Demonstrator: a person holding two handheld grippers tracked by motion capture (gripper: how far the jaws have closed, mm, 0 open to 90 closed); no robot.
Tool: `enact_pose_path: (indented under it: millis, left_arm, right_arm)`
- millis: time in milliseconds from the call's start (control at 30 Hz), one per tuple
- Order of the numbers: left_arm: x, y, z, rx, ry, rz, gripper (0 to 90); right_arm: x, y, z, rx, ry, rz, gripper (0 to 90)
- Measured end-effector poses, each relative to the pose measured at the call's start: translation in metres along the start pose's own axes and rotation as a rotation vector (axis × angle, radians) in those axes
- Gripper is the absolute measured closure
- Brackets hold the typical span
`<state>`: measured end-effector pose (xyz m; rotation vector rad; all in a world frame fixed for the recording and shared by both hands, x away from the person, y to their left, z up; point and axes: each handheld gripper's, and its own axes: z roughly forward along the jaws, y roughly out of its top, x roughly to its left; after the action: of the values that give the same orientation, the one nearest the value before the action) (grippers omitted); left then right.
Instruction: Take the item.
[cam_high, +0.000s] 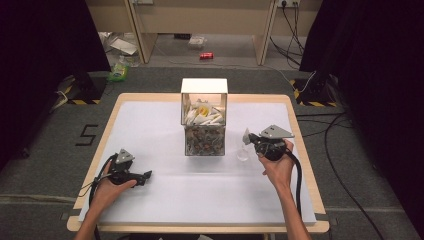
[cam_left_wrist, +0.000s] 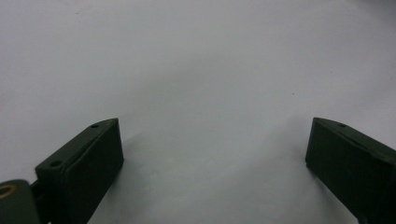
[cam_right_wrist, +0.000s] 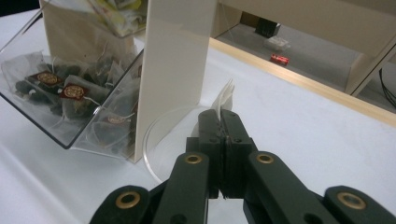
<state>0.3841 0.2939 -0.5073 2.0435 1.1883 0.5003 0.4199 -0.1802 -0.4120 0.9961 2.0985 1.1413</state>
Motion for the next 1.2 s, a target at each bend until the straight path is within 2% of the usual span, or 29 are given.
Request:
enact_pose_path:
  millis: [300,667,1000,1200]
  left_arm:
    - [0.0000,0.0000,0.0000,0.000,0.000,0.000,3.3]
    - [0.0000,0.0000,0.0000,0.000,0.000,0.000,3.3]
    - [-0.0001,0.0000,0.0000,0.000,0.000,0.000,3.3]
    - [-0.0001,0.0000,0.0000,0.000,0.000,0.000,3.2]
  right_arm:
    - [0.0043,-0.0035,0.0076,0.030,0.007,-0.018,89.3]
    - [0.0041,-0.0057,0.0102,0.041,0.013,-0.010,86.7]
    - [0.0069,-0.0011,0.0074,0.019,0.016,0.002,77.8]
    - [0.0072,0.0033,0.0031,-0.004,0.014,0.017,66.4]
